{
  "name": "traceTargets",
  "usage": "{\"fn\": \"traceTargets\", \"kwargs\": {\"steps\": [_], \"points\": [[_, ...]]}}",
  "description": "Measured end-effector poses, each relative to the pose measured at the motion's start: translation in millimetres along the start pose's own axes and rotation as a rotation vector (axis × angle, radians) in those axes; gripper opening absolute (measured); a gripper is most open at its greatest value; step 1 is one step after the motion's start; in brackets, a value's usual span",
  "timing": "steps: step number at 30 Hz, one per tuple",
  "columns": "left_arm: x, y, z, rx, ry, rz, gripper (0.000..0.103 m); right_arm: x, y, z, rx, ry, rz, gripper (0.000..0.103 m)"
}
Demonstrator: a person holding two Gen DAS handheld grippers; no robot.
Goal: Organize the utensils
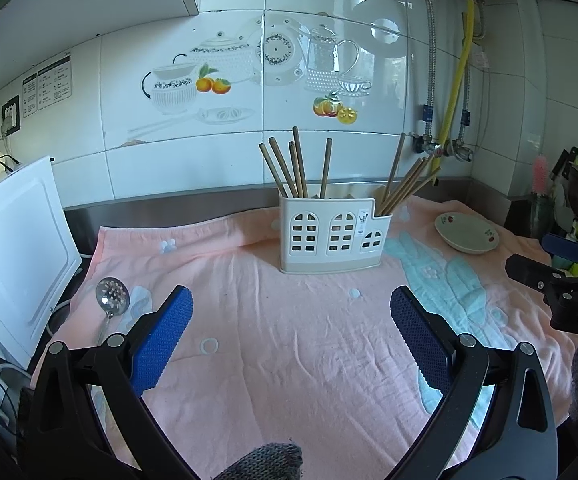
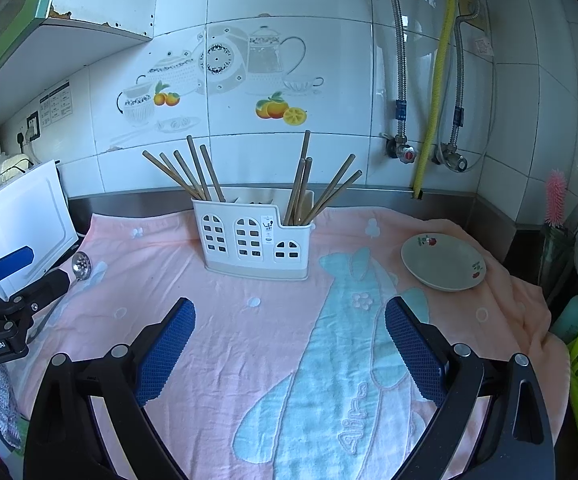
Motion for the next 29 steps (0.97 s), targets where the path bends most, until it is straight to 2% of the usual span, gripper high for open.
{"fn": "traceTargets", "kwargs": {"steps": [29], "points": [[-1.5, -0.2, 1.0, 0.009, -0.003, 0.004, 0.098, -0.1, -1.7, 3.2, 0.007, 0.002, 0.001, 0.093]]}}
Point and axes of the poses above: each gripper's, at about its wrist camera, not at the fingertips, and x roughly against the way its jaws point, z to its left, y to its top, the point moved 1 cm from there along -x, roughly the way its jaws point, and after that the axes turned 2 degrees about z, right-handed, at the moved point
